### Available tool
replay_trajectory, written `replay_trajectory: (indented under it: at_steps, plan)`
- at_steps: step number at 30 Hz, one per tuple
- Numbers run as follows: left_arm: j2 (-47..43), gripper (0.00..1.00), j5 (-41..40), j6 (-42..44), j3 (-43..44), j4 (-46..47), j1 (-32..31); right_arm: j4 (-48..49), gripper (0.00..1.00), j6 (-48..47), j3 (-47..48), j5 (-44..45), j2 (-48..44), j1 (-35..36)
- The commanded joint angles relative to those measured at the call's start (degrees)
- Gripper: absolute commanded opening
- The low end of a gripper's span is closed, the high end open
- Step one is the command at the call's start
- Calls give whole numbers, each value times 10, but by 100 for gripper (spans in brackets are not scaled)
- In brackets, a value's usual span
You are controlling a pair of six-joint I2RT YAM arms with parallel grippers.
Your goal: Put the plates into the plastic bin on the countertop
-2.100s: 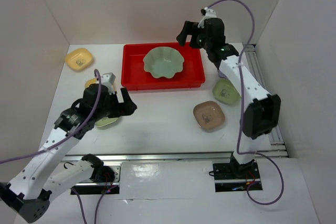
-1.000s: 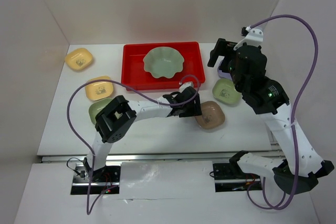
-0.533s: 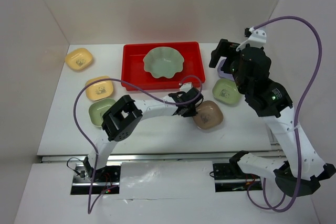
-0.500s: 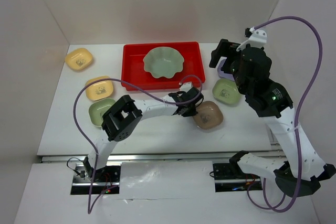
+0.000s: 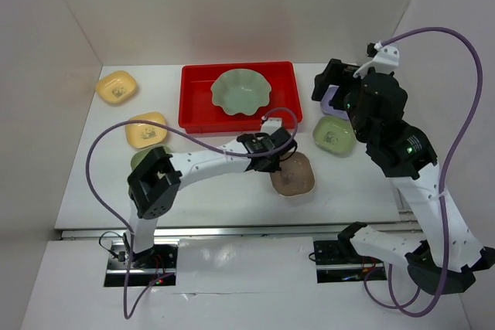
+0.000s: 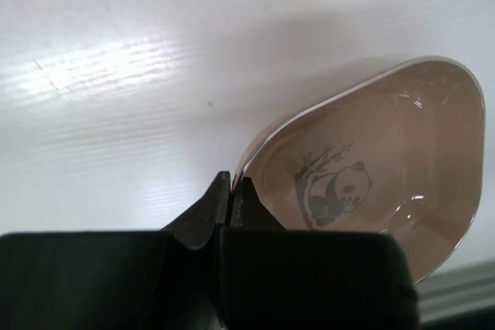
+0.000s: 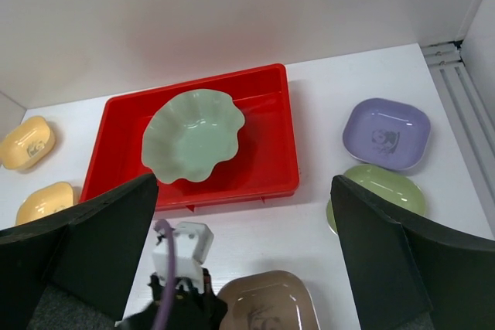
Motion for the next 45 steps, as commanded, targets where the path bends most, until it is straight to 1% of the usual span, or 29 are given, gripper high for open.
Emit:
replay_trajectory:
  at_steps: [1,2,4,6,7,9,10,11,13,14,15,16,18,22,25,28,29,34,35,36,37,40,41,43,45]
  plan:
    - [-79,0,10,110,55,-9,15,16,100,-6,9,1,-20,5]
    - [-85,0,26,132,83,-16,22,16,100,-6,14,1,-20,5]
    - [-91,0,19,150,110,-31,47,16,100,-6,14,1,-20,5]
    - [-91,0,12,178,156,-43,74,21,100,-6,14,-5,-25,5]
    - [-83,0,22,188,178,-59,111,21,100,-6,14,-5,-25,5]
    - [-54,0,52,223,234,-67,149,21,100,-6,14,-5,-30,5]
    - [-44,0,57,235,247,-67,167,21,100,-6,14,-5,-30,5]
    - [-33,0,57,248,260,-61,203,21,100,-6,14,1,-37,5]
    - [5,0,76,285,306,-46,238,21,100,-6,14,7,-44,5]
    - [21,0,83,296,324,-46,270,15,100,-6,14,7,-50,5]
    - [38,0,91,311,364,-41,286,15,100,-6,14,13,-56,5]
    - [55,0,119,321,381,-30,300,15,100,-6,14,13,-56,5]
    - [98,0,143,347,398,3,333,15,100,-6,9,13,-61,5]
    - [147,0,174,414,405,88,358,15,100,-1,-11,-8,-66,5]
    - [178,0,191,443,411,104,364,15,100,-1,-28,-19,-78,5]
    - [200,0,184,448,411,116,369,15,100,4,-35,-25,-78,5]
    - [200,0,193,448,411,116,378,15,100,4,-35,-31,-78,5]
    - [218,0,208,421,417,116,407,15,100,4,-42,-31,-89,5]
    - [226,2,218,414,417,122,408,15,100,4,-47,-31,-89,5]
    - [226,8,212,409,417,122,413,15,100,4,-47,-31,-89,5]
    - [231,22,212,403,417,122,413,15,100,4,-52,-31,-89,5]
    - [231,42,212,395,423,122,413,15,100,4,-57,-36,-89,5]
    - [231,52,212,388,417,122,413,15,100,4,-57,-36,-89,5]
    - [231,65,212,383,417,130,413,15,100,4,-64,-36,-83,5]
    - [231,70,215,383,417,135,413,20,100,4,-75,-36,-78,5]
